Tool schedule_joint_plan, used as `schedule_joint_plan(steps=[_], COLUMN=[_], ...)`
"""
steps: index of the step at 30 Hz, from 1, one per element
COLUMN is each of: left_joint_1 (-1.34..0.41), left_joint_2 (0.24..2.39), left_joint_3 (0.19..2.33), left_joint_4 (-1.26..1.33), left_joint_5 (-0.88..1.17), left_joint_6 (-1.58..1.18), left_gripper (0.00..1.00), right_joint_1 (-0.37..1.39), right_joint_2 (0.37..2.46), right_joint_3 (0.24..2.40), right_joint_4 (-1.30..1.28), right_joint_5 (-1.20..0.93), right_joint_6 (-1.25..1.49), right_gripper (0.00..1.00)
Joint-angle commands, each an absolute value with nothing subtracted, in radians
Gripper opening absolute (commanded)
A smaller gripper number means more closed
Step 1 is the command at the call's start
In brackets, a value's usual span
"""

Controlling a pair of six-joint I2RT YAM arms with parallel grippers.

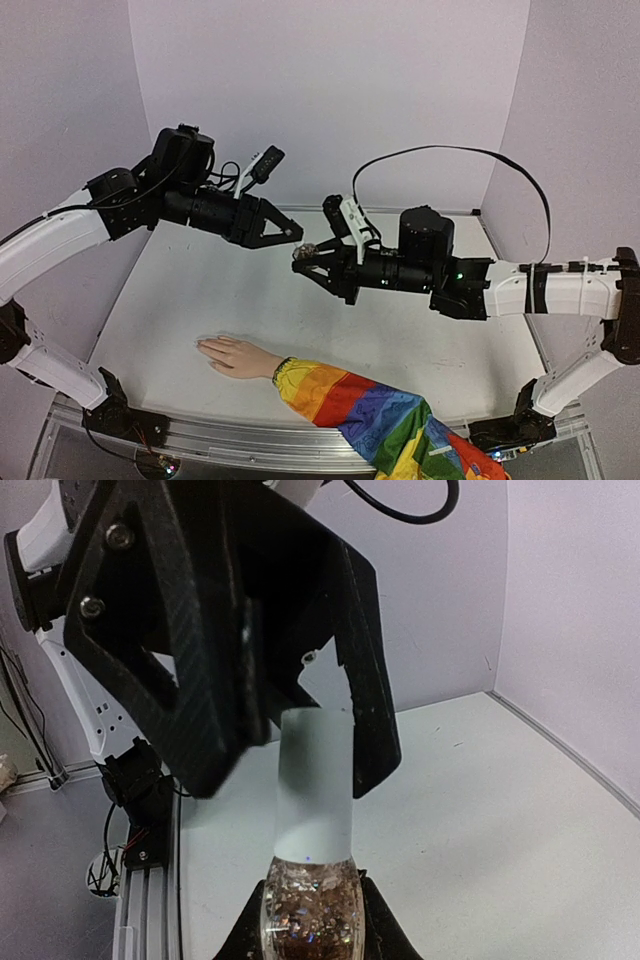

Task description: Paint the nails

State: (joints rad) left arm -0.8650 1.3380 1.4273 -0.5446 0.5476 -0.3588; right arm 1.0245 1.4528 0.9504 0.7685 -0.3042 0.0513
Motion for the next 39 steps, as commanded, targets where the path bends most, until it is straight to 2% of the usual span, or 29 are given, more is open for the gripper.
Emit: schedule_joint_plan(steps=[1, 23, 39], left_joint_1=[-0.867, -0.867, -0.867], left_joint_2=[1.35, 1.334, 1.298], left_joint_3=[1.489, 1.486, 1.487], left_joint_4=[-0.559, -0.562, -0.574], left_joint_5=[0.554, 0.512, 0.472], left_joint_6=[-0.325, -0.324, -0.312], left_gripper=[0.41, 0.01, 0.0], right_joint_1=[1.026, 1.027, 1.028], right_joint_2=[1.455, 1.473, 1.48], right_joint_3=[1.013, 1.001, 0.999], right_joint_4=[0.817, 0.813, 0.812], right_joint_5=[-0.328, -0.314, -0.318], right_joint_6=[0.04, 0.036, 0.028], right_gripper=[0.0, 0.0, 0.0])
